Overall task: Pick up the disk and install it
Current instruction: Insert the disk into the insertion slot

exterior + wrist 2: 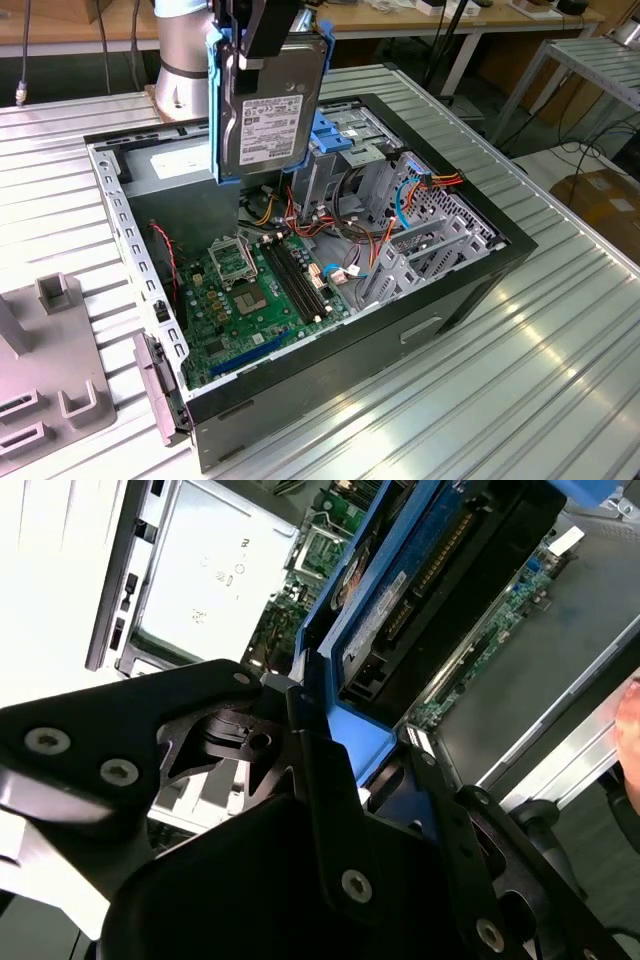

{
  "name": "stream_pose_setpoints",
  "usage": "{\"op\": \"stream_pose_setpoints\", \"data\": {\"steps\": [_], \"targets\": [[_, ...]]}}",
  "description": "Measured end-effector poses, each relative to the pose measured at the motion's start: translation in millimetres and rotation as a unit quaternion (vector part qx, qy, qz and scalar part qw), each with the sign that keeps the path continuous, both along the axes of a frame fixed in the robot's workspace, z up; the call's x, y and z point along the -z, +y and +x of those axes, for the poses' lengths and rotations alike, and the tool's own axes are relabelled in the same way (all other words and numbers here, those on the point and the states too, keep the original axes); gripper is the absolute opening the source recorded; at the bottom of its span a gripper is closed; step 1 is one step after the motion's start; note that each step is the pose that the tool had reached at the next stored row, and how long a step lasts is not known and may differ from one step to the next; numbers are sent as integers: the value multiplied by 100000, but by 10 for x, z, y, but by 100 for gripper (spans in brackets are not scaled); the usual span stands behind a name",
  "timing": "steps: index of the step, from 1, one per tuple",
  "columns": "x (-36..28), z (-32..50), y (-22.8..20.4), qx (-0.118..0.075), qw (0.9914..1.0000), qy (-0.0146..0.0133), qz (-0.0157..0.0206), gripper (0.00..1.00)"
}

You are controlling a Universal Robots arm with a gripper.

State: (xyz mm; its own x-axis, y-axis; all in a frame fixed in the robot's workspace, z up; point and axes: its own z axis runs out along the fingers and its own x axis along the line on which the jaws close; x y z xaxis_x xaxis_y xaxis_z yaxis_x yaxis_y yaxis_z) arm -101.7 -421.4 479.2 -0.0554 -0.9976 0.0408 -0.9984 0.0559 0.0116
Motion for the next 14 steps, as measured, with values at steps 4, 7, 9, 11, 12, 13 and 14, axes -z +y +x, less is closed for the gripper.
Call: {"op": "stream_pose_setpoints", "data": {"steps": [4,7,9,11,12,13,14], "targets": [[3,4,-76,0,100000,-3,8,37],[3,6,-121,0,100000,-1,4,37],[5,10,-164,-6,100000,-2,4,37],[6,12,-190,-1,100000,-4,8,37],[6,13,-205,-1,100000,0,5,37],[6,15,-217,0,100000,-1,3,37],[7,16,-234,-3,100000,-2,5,37]]}}
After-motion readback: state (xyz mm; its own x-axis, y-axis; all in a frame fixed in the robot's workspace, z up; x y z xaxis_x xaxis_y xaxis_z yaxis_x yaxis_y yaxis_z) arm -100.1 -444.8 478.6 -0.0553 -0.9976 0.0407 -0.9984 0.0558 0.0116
